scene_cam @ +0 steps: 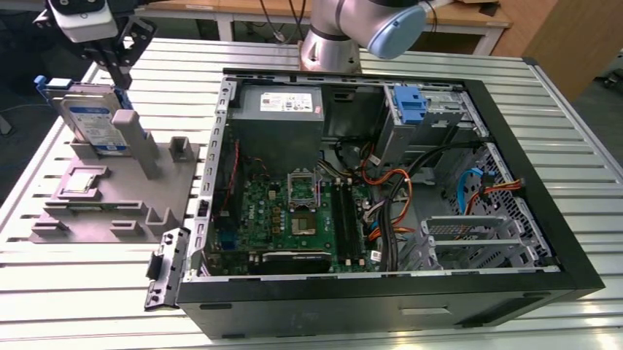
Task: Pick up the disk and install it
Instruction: 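Reach for the disk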
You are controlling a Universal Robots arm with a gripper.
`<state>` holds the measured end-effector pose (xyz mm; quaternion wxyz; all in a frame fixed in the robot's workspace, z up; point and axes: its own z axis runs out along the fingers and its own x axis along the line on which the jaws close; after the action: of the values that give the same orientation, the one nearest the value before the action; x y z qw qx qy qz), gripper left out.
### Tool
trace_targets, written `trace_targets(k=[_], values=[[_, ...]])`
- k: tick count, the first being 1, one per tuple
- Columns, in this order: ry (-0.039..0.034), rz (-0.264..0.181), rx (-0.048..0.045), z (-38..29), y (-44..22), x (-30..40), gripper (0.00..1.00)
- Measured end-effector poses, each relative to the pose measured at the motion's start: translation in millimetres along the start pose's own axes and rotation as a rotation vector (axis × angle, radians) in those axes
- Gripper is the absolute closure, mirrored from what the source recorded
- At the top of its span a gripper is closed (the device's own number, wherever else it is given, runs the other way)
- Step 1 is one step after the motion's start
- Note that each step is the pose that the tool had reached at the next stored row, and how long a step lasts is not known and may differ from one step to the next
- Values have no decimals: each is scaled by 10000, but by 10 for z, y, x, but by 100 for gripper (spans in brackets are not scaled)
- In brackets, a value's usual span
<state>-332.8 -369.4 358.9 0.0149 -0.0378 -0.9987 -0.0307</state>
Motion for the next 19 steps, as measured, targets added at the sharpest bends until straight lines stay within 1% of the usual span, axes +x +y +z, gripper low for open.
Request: trace_targets(k=[5,10,14,19], values=[[0,-2,0,16,79,78,90],[1,-1,1,25,110,133,90],[0,-1,0,34,147,197,90],[1,-2,1,42,162,279,90]])
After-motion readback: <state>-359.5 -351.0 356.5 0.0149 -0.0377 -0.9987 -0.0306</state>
